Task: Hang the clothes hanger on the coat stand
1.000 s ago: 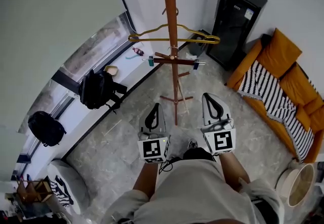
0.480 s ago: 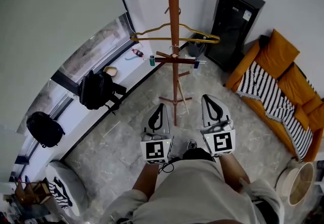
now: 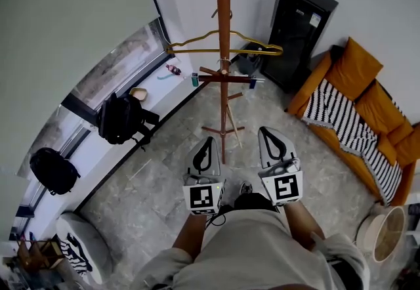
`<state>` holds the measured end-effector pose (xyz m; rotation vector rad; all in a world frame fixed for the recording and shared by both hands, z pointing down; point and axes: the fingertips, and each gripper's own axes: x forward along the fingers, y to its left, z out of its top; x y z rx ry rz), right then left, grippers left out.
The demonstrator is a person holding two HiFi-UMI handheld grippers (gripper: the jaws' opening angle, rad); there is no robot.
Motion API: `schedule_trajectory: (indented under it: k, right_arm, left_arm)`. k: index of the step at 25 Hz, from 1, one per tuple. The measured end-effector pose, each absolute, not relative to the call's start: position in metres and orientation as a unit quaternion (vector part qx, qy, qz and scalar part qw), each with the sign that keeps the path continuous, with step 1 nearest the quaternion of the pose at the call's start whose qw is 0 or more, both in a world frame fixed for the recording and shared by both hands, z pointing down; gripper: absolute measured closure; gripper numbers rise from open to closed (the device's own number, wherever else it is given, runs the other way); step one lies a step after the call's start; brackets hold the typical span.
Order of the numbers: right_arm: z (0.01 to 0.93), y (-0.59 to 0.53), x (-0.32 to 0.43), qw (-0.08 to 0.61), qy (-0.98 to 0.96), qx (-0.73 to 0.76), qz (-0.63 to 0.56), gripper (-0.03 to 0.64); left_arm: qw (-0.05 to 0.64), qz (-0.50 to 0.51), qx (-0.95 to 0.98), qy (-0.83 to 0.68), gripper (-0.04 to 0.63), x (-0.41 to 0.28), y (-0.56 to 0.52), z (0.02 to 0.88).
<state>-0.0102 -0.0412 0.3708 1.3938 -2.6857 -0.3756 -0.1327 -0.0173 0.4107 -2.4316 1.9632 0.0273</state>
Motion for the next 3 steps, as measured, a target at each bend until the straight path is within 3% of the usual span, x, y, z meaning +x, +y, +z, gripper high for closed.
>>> schedule_trajectory:
  k: [3]
  right_arm:
    - [0.3772,-0.0361,-0.015,0.05,-0.88,0.457,-0.123,0.612]
  left_arm:
    - [0.011,0.008,-0.781,0.624,0.586,-0.1352,-0.0125,0.4136]
